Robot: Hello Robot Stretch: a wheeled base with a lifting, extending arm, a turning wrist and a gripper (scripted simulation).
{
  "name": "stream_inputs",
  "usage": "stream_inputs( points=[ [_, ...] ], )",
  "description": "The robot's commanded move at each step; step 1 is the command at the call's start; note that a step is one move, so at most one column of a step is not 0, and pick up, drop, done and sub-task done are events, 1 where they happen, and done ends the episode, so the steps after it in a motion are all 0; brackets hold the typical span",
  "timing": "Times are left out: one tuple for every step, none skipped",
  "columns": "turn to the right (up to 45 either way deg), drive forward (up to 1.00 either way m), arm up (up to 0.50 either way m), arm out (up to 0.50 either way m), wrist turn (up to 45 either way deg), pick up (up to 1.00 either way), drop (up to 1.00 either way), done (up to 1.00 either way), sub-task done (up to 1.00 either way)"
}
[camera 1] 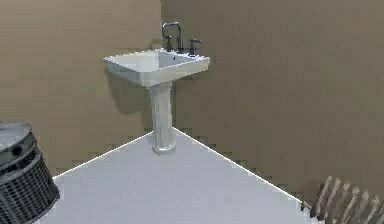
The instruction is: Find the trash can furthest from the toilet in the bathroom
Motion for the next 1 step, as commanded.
stream_inputs(
  points=[
    [45.0,0.0,0.0,0.0,0.0,0.0,0.0,0.0,0.0]
  ],
)
